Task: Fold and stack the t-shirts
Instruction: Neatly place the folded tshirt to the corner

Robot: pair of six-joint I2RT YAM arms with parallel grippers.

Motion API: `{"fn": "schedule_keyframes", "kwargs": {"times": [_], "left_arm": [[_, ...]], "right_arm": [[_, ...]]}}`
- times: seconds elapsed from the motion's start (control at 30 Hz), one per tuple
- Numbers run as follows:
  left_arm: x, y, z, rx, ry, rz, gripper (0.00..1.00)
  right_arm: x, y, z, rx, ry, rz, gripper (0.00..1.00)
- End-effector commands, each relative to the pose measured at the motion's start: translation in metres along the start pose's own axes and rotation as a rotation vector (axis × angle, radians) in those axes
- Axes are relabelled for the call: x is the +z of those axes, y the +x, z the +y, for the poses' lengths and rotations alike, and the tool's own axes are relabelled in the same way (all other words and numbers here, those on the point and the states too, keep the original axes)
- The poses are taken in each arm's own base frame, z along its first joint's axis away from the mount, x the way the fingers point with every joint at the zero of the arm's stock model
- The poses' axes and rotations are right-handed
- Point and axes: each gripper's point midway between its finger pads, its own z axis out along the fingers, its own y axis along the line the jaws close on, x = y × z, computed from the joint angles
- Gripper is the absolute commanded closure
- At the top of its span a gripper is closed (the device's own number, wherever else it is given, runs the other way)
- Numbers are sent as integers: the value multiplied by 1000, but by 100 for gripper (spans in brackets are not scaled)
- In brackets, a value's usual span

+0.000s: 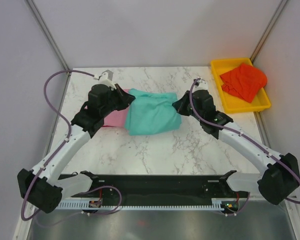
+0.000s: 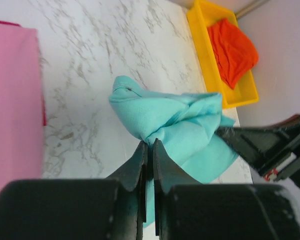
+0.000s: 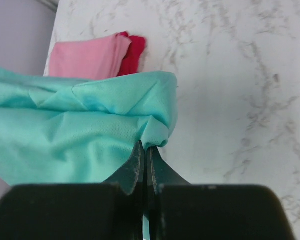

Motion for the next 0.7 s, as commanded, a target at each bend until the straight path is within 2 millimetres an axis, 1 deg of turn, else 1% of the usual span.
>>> {"fn": "schedule_keyframes", "kwargs": {"times": [0.0,0.03,0.07,0.1,0.13,0.17,0.2,0.23,0.27,0.3,0.33,0.37,0.4,0.43,0.47,0.5,0.53,0.57,0.6,0.63,0.67], "left_arm": [[-33,-41,26,39,-143,-86,98],[-35,-46,32,32,-163,-90,98],[-40,-55,42,19,-199,-96,98],[-41,-58,47,18,-215,-90,98],[-40,-58,55,13,-243,-78,98],[-43,-65,65,3,-280,-86,98],[-43,-67,74,4,-311,-86,98],[-43,-73,88,-10,-354,-94,98],[-45,-80,94,-14,-375,-106,98],[-46,-80,104,-20,-407,-98,98],[-46,-83,112,-27,-429,-96,98],[-47,-91,125,-43,-466,-104,98],[-47,-92,133,-50,-487,-99,98],[-46,-95,140,-59,-504,-100,98],[-44,-100,149,-67,-528,-102,98],[-44,-102,155,-73,-549,-101,98],[-46,-104,162,-82,-571,-94,98],[-43,-107,165,-83,-581,-87,98],[-43,-108,168,-86,-595,-82,98],[-44,-109,170,-89,-607,-77,98],[-49,-113,177,-96,-627,-88,98]], "right_arm": [[0,-3,56,-11,-71,-14,100],[2,2,66,-17,-80,-3,100],[0,7,91,-26,-124,2,100],[11,17,95,-40,-106,17,100],[15,24,103,-48,-111,27,100],[17,33,116,-57,-128,39,100],[26,38,124,-62,-126,41,100],[30,39,133,-58,-142,37,100],[33,45,141,-58,-156,44,100],[42,50,145,-47,-157,52,100],[46,52,149,-40,-165,54,100],[48,48,160,-30,-196,39,100],[57,57,159,-36,-184,55,100],[62,58,161,-37,-182,56,100],[64,58,168,-37,-195,58,100],[72,68,167,-46,-184,75,100],[75,72,169,-48,-189,85,100],[77,71,174,-47,-196,84,100],[84,79,172,-54,-187,97,100],[87,81,172,-57,-184,100,100],[88,82,177,-61,-195,101,100]]}}
